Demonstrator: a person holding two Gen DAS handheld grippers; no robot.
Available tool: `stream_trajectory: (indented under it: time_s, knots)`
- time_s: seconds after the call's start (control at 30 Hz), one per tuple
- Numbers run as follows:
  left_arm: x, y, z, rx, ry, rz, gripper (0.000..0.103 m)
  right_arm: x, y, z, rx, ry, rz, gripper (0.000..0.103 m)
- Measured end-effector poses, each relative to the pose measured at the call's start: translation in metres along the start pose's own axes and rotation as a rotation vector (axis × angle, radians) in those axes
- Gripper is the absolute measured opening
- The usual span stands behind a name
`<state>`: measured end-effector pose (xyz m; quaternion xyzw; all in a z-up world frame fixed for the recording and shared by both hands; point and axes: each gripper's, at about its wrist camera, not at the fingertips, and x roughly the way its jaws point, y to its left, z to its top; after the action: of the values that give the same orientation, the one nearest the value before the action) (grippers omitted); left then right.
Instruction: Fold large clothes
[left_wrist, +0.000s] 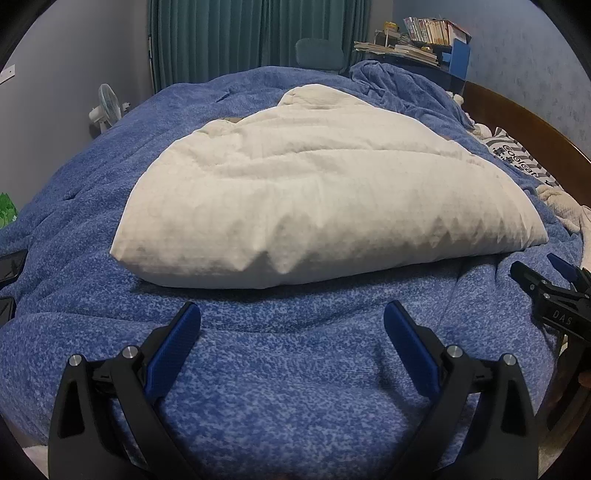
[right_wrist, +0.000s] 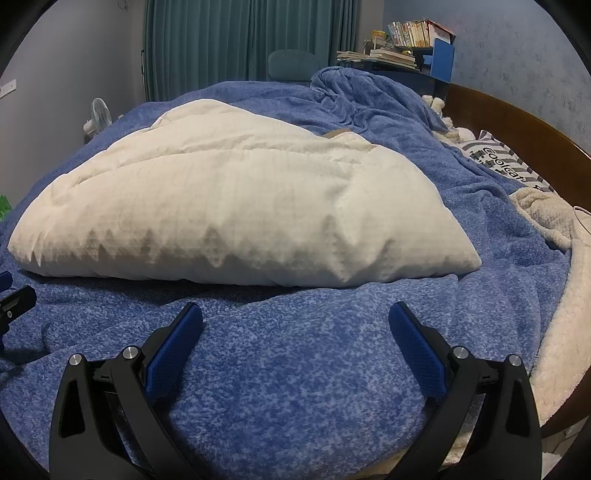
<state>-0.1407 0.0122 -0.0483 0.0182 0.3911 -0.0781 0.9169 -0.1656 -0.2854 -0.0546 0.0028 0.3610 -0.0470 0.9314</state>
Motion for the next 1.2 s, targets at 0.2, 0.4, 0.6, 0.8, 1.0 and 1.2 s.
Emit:
stream_trajectory:
  time_s: [0.2, 0.4, 0.6, 0.8, 1.0, 1.2]
  knots:
    - [0.0009, 0.0001, -0.0001, 0.001, 0.002, 0.0, 0.095, 0.0019, -0.0033, 0.0002, -0.007, 0.005, -0.002, 0.098]
    - [0.004, -0.0004, 0.0006, 0.006, 0.009, 0.005, 0.095, 0.0029, -0.0028, 0.0002, -0.01, 0.006, -0.003, 0.098]
    - [0.0059, -0.0001, 0.0007, 0.006, 0.018, 0.008, 0.095, 0.0031, -0.0002, 0.0012, -0.01, 0.006, -0.003, 0.098]
    - [0.0064, 0.0004, 0.0011, 0.007, 0.019, 0.008, 0.095, 0.0032, 0.0001, 0.0013, -0.01, 0.007, -0.003, 0.098]
    - [0.0071, 0.0005, 0.0017, 0.007, 0.019, 0.006, 0.095, 0.0036, 0.0006, 0.0007, -0.011, 0.007, -0.004, 0.098]
    - [0.0071, 0.0018, 0.0032, -0.001, 0.017, 0.007, 0.095, 0.0035, -0.001, 0.0, -0.012, 0.008, -0.004, 0.098]
